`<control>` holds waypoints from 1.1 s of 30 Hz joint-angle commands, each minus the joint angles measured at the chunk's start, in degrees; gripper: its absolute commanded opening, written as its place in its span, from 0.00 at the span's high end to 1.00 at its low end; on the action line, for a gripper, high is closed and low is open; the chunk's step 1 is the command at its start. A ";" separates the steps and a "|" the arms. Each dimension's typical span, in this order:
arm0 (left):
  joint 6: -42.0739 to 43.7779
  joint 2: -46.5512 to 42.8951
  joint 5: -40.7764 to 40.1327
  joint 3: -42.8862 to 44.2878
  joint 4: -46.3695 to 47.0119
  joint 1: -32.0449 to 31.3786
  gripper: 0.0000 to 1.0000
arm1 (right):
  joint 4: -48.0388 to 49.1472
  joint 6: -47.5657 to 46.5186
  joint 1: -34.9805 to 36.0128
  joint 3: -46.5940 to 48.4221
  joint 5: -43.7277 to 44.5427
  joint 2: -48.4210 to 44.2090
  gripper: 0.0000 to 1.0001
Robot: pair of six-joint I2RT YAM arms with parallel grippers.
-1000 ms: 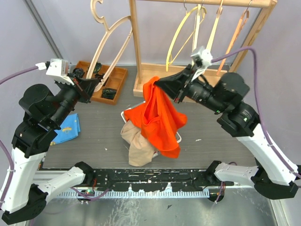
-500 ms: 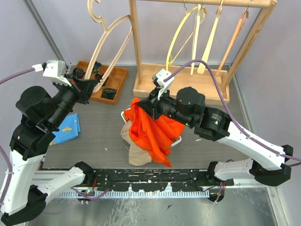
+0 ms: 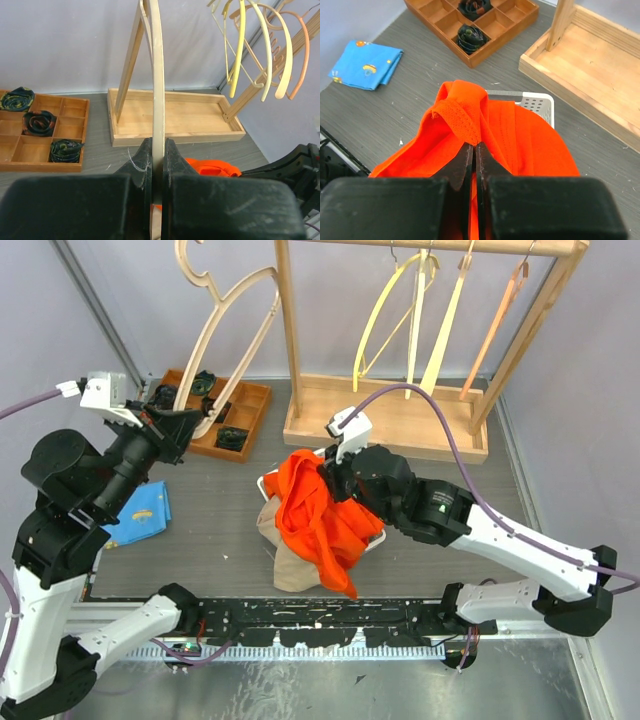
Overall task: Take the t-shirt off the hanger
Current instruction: Place the T-shirt in the bin.
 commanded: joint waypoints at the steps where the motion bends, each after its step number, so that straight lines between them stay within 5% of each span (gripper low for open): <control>1: -0.82 1.53 2.08 3.15 0.91 0.10 1.00 | 0.31 2.79 0.42 -1.52 2.65 2.55 0.99; 25: -1.67 4.75 6.90 4.85 1.09 0.10 1.00 | 5.36 13.74 0.48 -18.95 -6.96 16.80 0.99; 33: -1.99 4.01 6.89 4.52 1.09 0.10 1.00 | 3.22 14.38 0.55 -17.04 -4.21 14.47 0.81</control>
